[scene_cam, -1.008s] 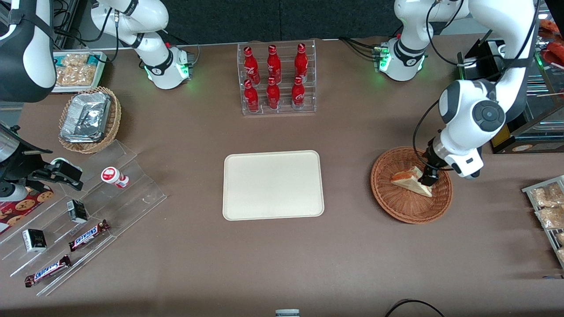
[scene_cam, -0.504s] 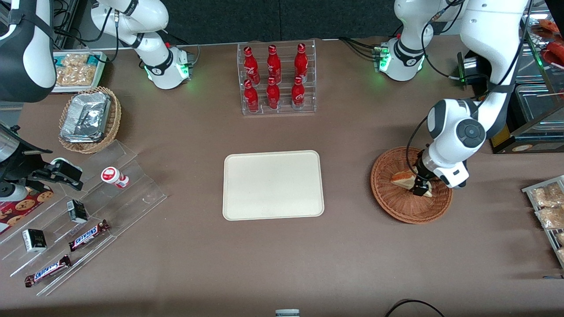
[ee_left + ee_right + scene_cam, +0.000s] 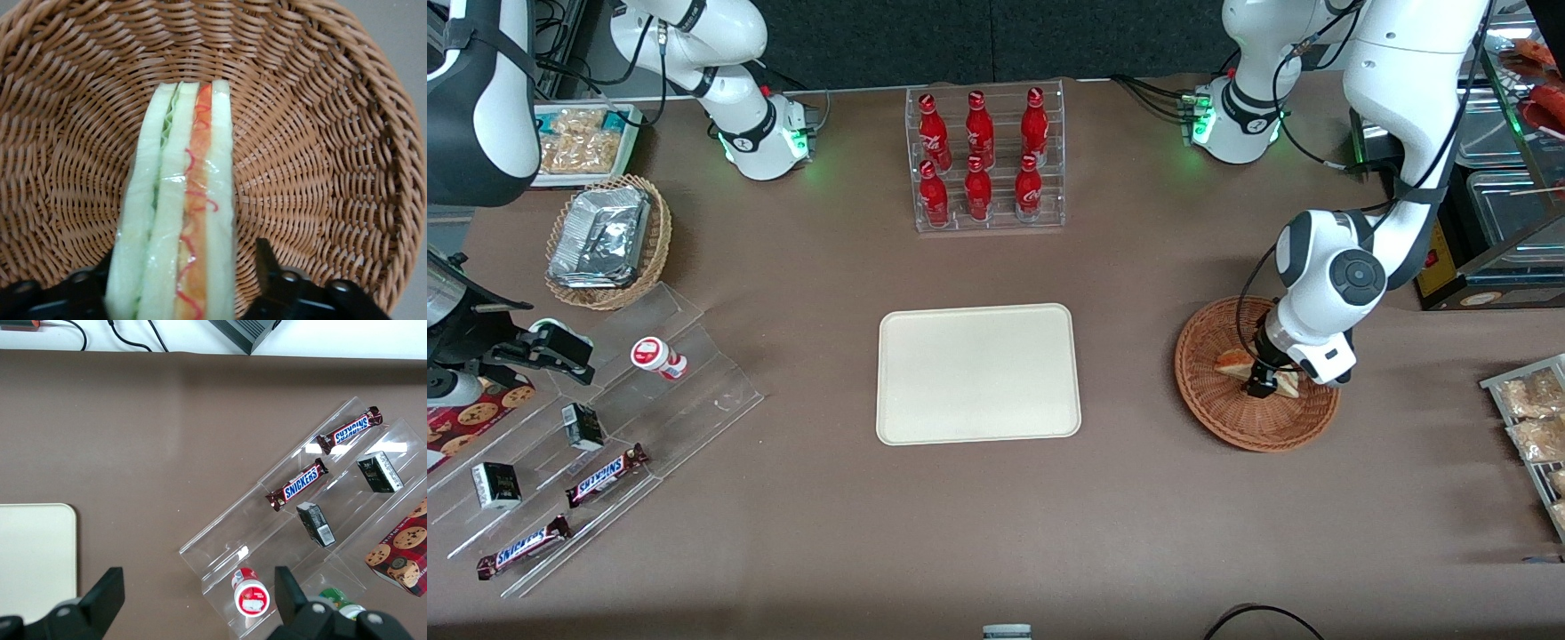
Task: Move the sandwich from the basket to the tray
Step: 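Close the left gripper on the sandwich and lift it from the basket, then carry the sandwich with the left gripper over the cream tray and lower it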
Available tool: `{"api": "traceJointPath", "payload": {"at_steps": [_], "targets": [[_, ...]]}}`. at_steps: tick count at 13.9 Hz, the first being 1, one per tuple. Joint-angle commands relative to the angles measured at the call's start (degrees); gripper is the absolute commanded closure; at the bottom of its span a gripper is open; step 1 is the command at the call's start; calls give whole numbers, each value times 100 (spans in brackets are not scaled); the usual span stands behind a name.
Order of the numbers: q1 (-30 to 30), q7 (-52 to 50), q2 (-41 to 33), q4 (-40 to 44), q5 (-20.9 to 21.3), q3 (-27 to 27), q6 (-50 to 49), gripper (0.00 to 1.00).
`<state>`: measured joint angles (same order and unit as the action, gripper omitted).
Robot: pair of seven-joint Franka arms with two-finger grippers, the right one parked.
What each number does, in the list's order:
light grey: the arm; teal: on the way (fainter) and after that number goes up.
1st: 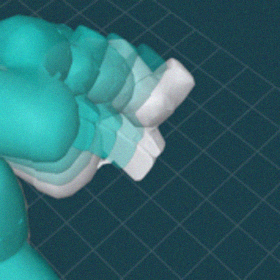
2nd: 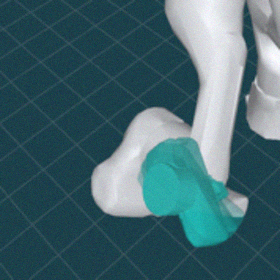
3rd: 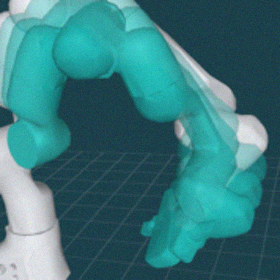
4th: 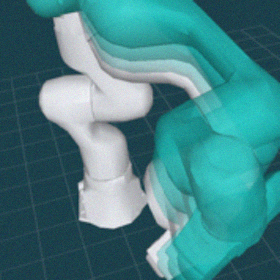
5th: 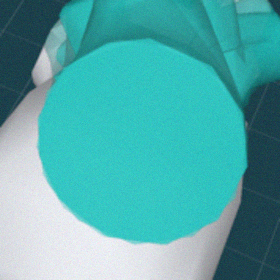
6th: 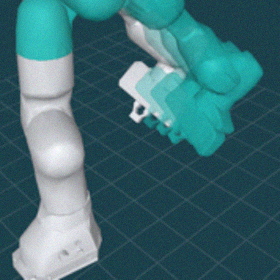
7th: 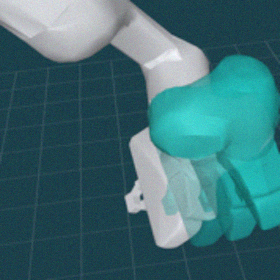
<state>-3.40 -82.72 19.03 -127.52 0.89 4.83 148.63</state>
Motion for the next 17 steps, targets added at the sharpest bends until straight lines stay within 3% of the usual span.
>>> {"api": "traceJointPath", "payload": {"at_steps": [1,2,7,11,15,17], "targets": [[-64,-148,13,-54,69,-26,158,95],[-64,-122,4,-54,69,-26,149,100],[-116,746,-434,357,87,174,-744,100],[-178,1328,-366,2042,122,1026,-2712,100],[-1344,1513,318,3652,841,1186,-3621,95],[-1705,1521,792,4153,851,1195,-3630,95]]}}
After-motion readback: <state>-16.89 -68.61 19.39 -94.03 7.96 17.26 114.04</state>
